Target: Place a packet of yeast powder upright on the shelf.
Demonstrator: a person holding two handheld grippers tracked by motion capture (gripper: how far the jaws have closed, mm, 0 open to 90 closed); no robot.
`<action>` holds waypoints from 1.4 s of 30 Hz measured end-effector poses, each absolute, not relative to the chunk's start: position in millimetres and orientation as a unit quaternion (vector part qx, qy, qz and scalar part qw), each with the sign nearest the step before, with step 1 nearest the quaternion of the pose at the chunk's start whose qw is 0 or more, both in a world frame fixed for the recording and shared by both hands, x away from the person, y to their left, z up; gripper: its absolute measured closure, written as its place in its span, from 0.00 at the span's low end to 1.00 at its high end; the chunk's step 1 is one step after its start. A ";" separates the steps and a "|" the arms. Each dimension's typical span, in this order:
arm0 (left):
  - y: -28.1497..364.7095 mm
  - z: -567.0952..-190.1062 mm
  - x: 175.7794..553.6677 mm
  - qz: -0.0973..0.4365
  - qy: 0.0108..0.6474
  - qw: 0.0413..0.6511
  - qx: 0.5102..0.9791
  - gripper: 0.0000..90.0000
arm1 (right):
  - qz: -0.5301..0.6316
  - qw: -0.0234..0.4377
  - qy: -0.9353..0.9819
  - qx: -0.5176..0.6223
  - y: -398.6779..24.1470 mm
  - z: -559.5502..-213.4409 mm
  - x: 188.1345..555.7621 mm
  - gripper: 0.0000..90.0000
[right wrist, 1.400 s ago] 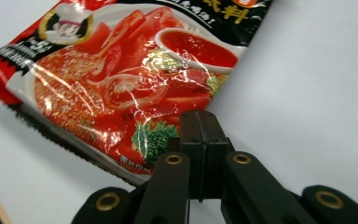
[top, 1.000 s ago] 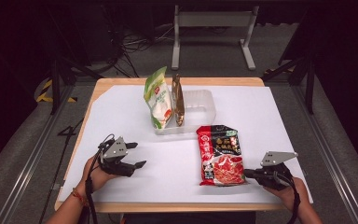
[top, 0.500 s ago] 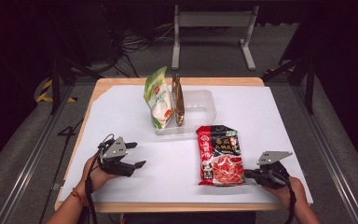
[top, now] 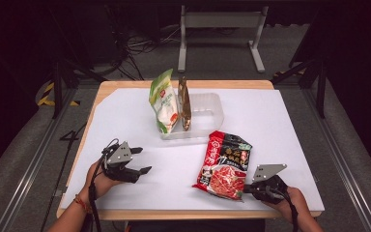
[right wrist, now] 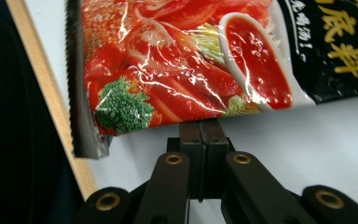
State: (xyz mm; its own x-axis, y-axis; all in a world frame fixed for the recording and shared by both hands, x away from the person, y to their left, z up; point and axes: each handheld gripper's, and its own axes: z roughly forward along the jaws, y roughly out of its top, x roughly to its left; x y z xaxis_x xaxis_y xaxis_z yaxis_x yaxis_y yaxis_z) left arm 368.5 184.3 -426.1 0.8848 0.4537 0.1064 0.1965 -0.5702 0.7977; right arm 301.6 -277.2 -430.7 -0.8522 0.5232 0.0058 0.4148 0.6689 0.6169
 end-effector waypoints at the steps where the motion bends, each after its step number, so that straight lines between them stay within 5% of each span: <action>1: 184.2 -426.1 368.3 0.151 0.186 0.425 0.873 0.30 | 0.316 0.085 0.910 0.256 -275.8 -430.9 301.0 1.00; 7: 183.6 -426.7 368.8 0.149 0.187 0.424 0.874 0.30 | 0.318 0.079 0.916 0.231 -261.1 -430.6 294.6 0.99; 25: 184.3 -427.1 369.3 0.145 0.190 0.430 0.870 0.29 | 0.390 0.126 0.842 0.352 -312.3 -424.1 315.6 0.40; 33: 183.1 -430.5 377.5 0.111 0.186 0.430 0.877 0.32 | 0.405 0.134 0.828 0.364 -316.6 -422.0 320.5 0.38; 42: 183.8 -431.0 378.1 0.124 0.201 0.428 0.872 0.21 | 0.411 0.159 0.815 0.376 -319.6 -418.4 319.7 0.30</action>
